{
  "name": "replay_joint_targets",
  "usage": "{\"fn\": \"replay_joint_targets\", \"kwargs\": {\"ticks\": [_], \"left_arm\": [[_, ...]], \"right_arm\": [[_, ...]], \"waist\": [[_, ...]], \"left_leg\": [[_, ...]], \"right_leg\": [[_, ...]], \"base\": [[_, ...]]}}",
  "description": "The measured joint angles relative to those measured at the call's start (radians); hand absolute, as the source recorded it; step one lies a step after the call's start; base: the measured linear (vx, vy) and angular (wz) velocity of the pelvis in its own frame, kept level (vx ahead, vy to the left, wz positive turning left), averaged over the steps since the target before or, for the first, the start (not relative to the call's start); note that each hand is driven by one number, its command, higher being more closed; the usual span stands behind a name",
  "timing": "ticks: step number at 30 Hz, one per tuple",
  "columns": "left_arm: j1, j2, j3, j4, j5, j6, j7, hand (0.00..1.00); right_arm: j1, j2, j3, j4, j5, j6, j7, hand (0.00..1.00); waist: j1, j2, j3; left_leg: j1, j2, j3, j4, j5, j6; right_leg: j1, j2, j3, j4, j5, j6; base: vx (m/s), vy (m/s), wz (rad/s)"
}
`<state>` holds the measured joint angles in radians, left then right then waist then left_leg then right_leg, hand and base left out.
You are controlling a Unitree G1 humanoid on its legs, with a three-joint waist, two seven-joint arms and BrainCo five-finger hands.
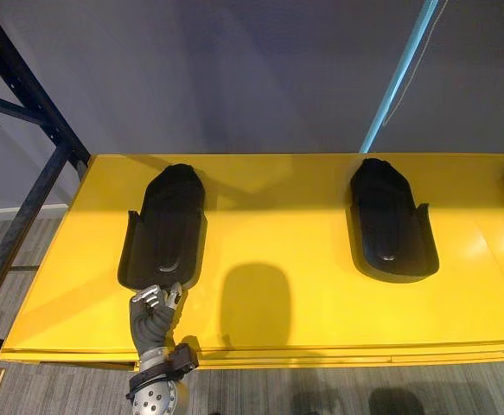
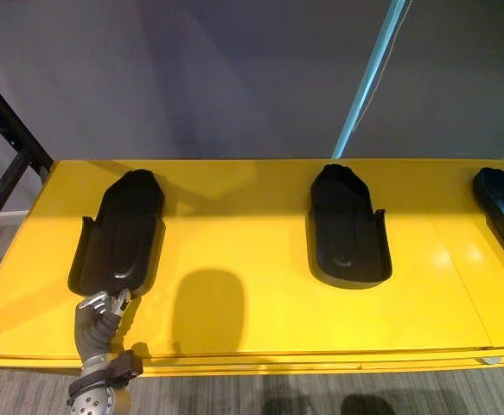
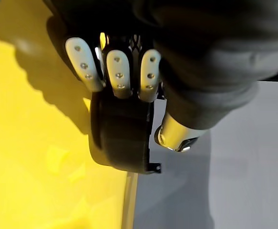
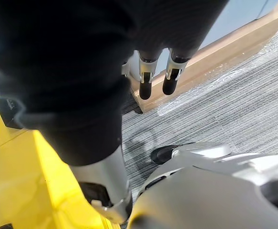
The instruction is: Walk over and take plastic housings, then place them on the shelf
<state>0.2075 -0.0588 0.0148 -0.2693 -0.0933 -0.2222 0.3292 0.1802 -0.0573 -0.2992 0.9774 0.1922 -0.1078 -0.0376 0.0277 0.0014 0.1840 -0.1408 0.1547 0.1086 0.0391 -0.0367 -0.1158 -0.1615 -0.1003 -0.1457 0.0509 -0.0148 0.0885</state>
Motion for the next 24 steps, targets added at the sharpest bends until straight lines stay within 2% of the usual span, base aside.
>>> {"fn": "replay_joint_targets", "kwargs": {"ticks": [5, 6, 7, 9, 11, 12, 13, 14, 15, 16, 17, 19, 20, 22, 23, 24], "left_arm": [[-0.017, 0.000, -0.001, 0.000, 0.000, 0.005, -0.005, 1.00], [-0.024, 0.002, -0.023, 0.000, 0.000, 0.010, -0.011, 1.00], [-0.025, 0.003, -0.046, -0.003, 0.000, 0.009, -0.014, 0.00], [-0.025, 0.005, -0.088, -0.022, 0.001, 0.009, -0.025, 0.00], [-0.029, 0.008, -0.136, -0.060, -0.001, 0.009, -0.023, 0.00], [-0.035, 0.016, -0.205, -0.093, -0.002, 0.005, -0.037, 0.00], [-0.037, 0.018, -0.263, -0.125, -0.002, -0.005, -0.058, 0.00], [-0.050, 0.017, -0.329, -0.152, -0.002, -0.027, -0.079, 0.00], [-0.059, 0.024, -0.362, -0.156, -0.001, -0.037, -0.093, 0.00], [-0.079, 0.036, -0.401, -0.154, 0.000, -0.043, -0.115, 0.00], [-0.098, 0.036, -0.408, -0.144, 0.000, -0.042, -0.127, 0.00], [-0.124, 0.031, -0.413, -0.123, -0.003, -0.042, -0.135, 0.00], [-0.143, 0.025, -0.415, -0.092, -0.003, -0.042, -0.137, 0.00], [-0.156, 0.024, -0.417, -0.052, -0.003, -0.040, -0.139, 0.00], [-0.158, 0.024, -0.421, -0.043, -0.003, -0.041, -0.139, 0.00], [-0.165, 0.025, -0.433, -0.022, -0.005, -0.040, -0.141, 0.00]], "right_arm": [[-0.002, 0.015, -0.021, 0.002, 0.005, 0.000, 0.000, 0.00], [-0.002, 0.023, -0.040, 0.002, 0.007, 0.001, 0.001, 0.00], [-0.002, 0.023, -0.041, 0.002, 0.007, 0.001, 0.001, 0.00], [-0.003, 0.024, -0.040, -0.004, 0.007, 0.001, 0.001, 0.00], [-0.006, 0.021, -0.023, -0.026, 0.007, 0.006, 0.000, 0.00], [-0.010, 0.011, 0.012, -0.027, 0.007, 0.008, 0.001, 0.00], [-0.020, 0.003, 0.043, -0.028, 0.007, 0.009, 0.001, 0.00], [-0.035, -0.002, 0.091, -0.047, 0.007, 0.009, 0.001, 0.00], [-0.039, 0.000, 0.107, -0.065, 0.008, 0.009, 0.001, 0.00], [-0.050, 0.007, 0.124, -0.091, 0.009, 0.009, 0.003, 0.00], [-0.052, 0.031, 0.124, -0.115, 0.029, 0.008, 0.005, 0.00], [-0.042, 0.055, 0.113, -0.139, 0.057, 0.009, 0.007, 0.00], [-0.029, 0.066, 0.095, -0.162, 0.079, 0.009, 0.008, 0.00], [-0.005, 0.098, 0.072, -0.208, 0.106, 0.008, 0.007, 0.00], [0.001, 0.105, 0.066, -0.232, 0.118, 0.006, 0.006, 0.00], [0.007, 0.112, 0.066, -0.248, 0.116, 0.006, 0.002, 0.00]], "waist": [[0.000, -0.003, 0.003], [-0.004, -0.003, 0.003], [-0.004, -0.003, 0.003], [-0.003, -0.004, 0.000], [0.000, -0.006, 0.000], [0.018, -0.006, 0.000], [0.030, -0.012, -0.013], [0.041, -0.003, -0.043], [0.042, 0.005, -0.059], [0.035, 0.017, -0.089], [0.021, 0.016, -0.101], [0.005, 0.005, -0.093], [-0.007, -0.003, -0.088], [-0.010, -0.018, -0.087], [-0.010, -0.021, -0.086], [-0.011, -0.020, -0.086]], "left_leg": [[0.005, 0.001, 0.005, 0.000, 0.000, 0.000], [0.046, 0.003, 0.009, 0.000, -0.001, 0.001], [0.059, 0.004, 0.012, 0.000, -0.003, 0.001], [0.075, 0.009, 0.033, 0.007, -0.012, 0.002], [0.081, 0.035, 0.055, 0.117, -0.077, -0.006], [0.097, 0.064, 0.046, 0.248, -0.146, -0.005], [0.094, 0.077, -0.013, 0.352, -0.186, 0.004], [0.072, 0.073, -0.164, 0.462, -0.230, -0.006], [0.068, 0.063, -0.247, 0.506, -0.249, -0.019], [0.064, 0.036, -0.385, 0.568, -0.282, -0.051], [0.067, 0.001, -0.482, 0.598, -0.305, -0.062], [0.096, -0.029, -0.512, 0.596, -0.335, -0.054], [0.112, -0.048, -0.510, 0.592, -0.358, -0.033], [0.143, -0.076, -0.469, 0.560, -0.392, 0.012], [0.152, -0.086, -0.437, 0.539, -0.409, 0.039], [0.166, -0.093, -0.370, 0.517, -0.440, 0.080]], "right_leg": [[0.002, 0.001, 0.004, 0.001, 0.000, 0.000], [0.041, 0.002, 0.005, 0.001, -0.004, 0.000], [0.054, 0.002, 0.006, 0.001, -0.005, 0.000], [0.058, 0.006, 0.020, 0.007, -0.006, 0.001], [0.069, 0.024, 0.064, 0.028, -0.011, 0.001], [0.093, 0.050, 0.134, 0.048, -0.022, -0.007], [0.095, 0.075, 0.197, 0.070, -0.027, -0.012], [0.081, 0.107, 0.270, 0.098, -0.031, -0.016], [0.066, 0.126, 0.306, 0.112, -0.037, -0.020], [0.025, 0.161, 0.370, 0.152, -0.043, -0.017], [-0.014, 0.180, 0.411, 0.198, -0.050, -0.007], [-0.049, 0.186, 0.453, 0.260, -0.063, 0.013], [-0.068, 0.186, 0.484, 0.288, -0.066, 0.020], [-0.095, 0.192, 0.568, 0.289, -0.043, 0.051], [-0.112, 0.194, 0.619, 0.280, -0.020, 0.063], [-0.147, 0.203, 0.623, 0.263, 0.039, 0.050]], "base": [[-0.01, 0.000, -0.01], [-0.05, 0.005, -0.03], [-0.06, 0.007, -0.05], [-0.05, 0.013, -0.25], [-0.02, 0.012, -0.84], [-0.05, 0.018, -1.50], [-0.06, 0.056, -2.15], [-0.06, 0.086, -1.90], [-0.08, 0.163, -2.04], [-0.09, 0.225, -1.69], [-0.11, 0.276, -1.53], [-0.09, 0.218, -0.80], [-0.12, 0.233, -0.87], [-0.12, 0.243, -1.14], [-0.15, 0.271, -1.63], [-0.31, 0.415, -2.39]]}}
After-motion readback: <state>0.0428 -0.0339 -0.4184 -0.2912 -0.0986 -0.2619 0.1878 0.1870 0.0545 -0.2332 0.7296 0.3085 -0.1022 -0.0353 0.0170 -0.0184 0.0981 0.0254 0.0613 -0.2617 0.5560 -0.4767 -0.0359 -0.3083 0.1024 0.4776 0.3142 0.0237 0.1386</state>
